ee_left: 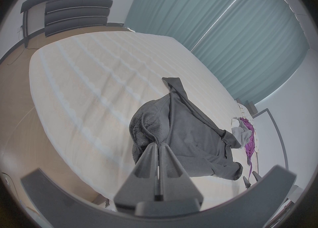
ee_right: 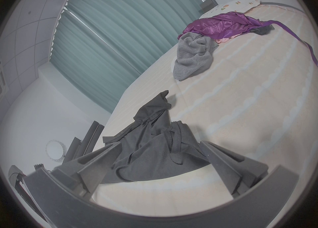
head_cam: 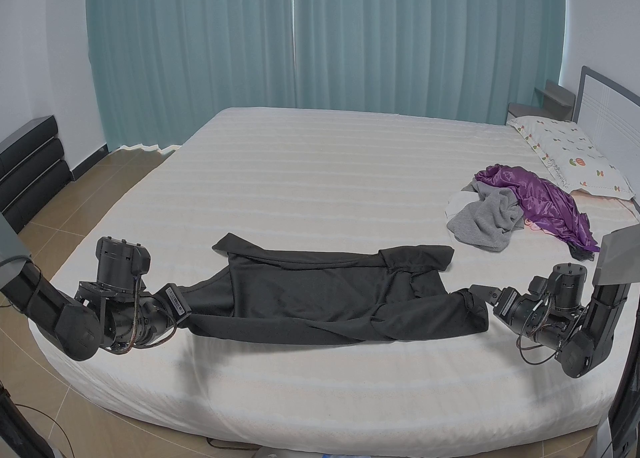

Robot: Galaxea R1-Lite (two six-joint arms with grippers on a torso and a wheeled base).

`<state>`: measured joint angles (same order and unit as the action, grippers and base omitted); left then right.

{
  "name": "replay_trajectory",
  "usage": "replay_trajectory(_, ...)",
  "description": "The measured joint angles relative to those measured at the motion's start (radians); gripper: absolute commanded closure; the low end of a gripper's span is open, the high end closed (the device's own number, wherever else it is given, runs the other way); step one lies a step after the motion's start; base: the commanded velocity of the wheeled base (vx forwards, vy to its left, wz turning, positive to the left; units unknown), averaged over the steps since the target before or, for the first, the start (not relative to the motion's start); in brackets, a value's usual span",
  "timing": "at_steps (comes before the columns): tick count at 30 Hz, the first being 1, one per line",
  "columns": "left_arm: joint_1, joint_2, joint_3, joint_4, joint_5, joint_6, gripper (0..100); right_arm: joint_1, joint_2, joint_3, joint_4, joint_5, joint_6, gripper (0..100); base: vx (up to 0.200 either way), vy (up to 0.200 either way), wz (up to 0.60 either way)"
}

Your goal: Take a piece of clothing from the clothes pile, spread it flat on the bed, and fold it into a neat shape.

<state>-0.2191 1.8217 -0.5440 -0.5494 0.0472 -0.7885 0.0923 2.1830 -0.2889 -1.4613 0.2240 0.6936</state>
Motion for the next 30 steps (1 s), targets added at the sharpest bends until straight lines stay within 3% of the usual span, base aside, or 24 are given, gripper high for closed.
replay_trajectory(10, -0.001, -0.007, 0.001, 0.000, -0.003, 0.000, 100, 0.049, 0.047, -0.103, 0.081, -0.014, -0.079, 0, 0.000, 0.000, 0.00)
replay_trajectory(11, -0.001, -0.007, 0.001, 0.000, -0.003, 0.000, 100, 0.050, 0.056, -0.112, 0.086, -0.021, -0.092, 100, 0.000, 0.000, 0.00)
replay_trajectory(19, -0.002, -0.007, 0.001, 0.000, -0.003, 0.001, 100, 0.032, 0.095, -0.120, 0.090, -0.051, -0.176, 100, 0.000, 0.000, 0.00)
replay_trajectory(28, 0.000, -0.012, 0.009, 0.002, -0.003, 0.033, 100, -0.008, 0.031, -0.070, 0.086, -0.052, -0.183, 100, 0.000, 0.000, 0.00)
replay_trajectory(29, 0.001, -0.012, 0.010, 0.002, -0.003, 0.035, 100, -0.014, 0.023, -0.062, 0.085, -0.051, -0.183, 0, 0.000, 0.000, 0.00)
replay_trajectory(30, 0.001, -0.013, 0.012, 0.002, -0.003, 0.037, 100, -0.020, 0.015, -0.051, 0.085, -0.047, -0.183, 0, 0.000, 0.000, 0.00)
